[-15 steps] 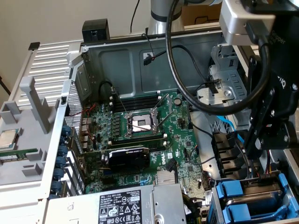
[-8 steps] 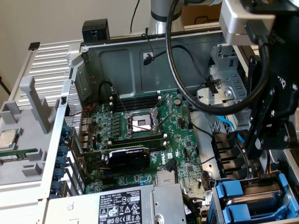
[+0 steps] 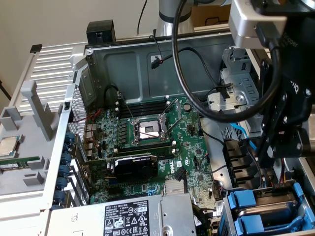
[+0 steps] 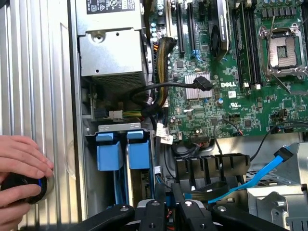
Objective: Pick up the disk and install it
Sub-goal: 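Insert the second disk wire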
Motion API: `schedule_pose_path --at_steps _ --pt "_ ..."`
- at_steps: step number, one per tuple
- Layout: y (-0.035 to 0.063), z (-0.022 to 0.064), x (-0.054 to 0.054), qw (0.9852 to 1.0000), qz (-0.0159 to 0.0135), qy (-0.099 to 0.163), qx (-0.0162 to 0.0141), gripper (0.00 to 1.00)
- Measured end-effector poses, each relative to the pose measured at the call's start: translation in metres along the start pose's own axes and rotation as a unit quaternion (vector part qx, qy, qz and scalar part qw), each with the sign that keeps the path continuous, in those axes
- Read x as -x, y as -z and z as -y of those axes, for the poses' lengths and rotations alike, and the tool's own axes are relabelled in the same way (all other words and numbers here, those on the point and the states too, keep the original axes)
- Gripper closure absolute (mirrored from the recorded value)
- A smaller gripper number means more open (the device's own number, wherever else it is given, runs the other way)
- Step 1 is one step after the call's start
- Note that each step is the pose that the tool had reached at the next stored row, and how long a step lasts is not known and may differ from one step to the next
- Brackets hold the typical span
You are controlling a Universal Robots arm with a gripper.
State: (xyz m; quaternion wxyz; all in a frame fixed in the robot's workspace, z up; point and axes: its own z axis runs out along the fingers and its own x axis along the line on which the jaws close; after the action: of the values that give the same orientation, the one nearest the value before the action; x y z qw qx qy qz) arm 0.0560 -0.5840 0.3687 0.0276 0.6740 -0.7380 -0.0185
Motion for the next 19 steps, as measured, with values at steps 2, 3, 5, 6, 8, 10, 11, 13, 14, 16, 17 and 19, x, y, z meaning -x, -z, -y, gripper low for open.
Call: schedule_pose_path --at_steps 2,3,5,6,8,10,11,13,14,16,17,19 --pt "-0.0001 -0.0018 -0.0002 1.0 0.0 0.0 -0.0008 0.83" --pt "-0.0002 -0.0027 -0.0003 1.0 0.0001 0.0 -0.0009 0.83" --pt "-0.0003 -0.0043 -0.0004 1.0 0.0001 0.0 -0.0009 0.83" --pt "-0.0003 -0.0048 -0.0005 1.0 0.0 0.0 -0.0009 0.83" --pt "-0.0002 -0.0051 -0.0007 1.0 0.0 0.001 -0.0009 0.83" --pt "-0.0003 -0.0051 -0.0015 1.0 0.0014 0.001 -0.0008 0.83" --pt "-0.0003 -0.0051 -0.0015 1.0 0.0014 0.001 -0.0008 0.83" --pt "-0.0003 -0.0051 -0.0016 1.0 0.0014 0.001 -0.0008 0.83" --pt "-0.0003 -0.0051 -0.0016 1.0 0.0014 0.001 -0.0008 0.83" --pt "-0.0003 -0.0051 -0.0016 1.0 0.0014 0.001 -0.0008 0.83" --pt "-0.0003 -0.0051 -0.0016 1.0 0.0014 0.001 -0.0008 0.83" --pt "-0.0003 -0.0051 -0.0016 1.0 0.0014 0.001 -0.0008 0.83"
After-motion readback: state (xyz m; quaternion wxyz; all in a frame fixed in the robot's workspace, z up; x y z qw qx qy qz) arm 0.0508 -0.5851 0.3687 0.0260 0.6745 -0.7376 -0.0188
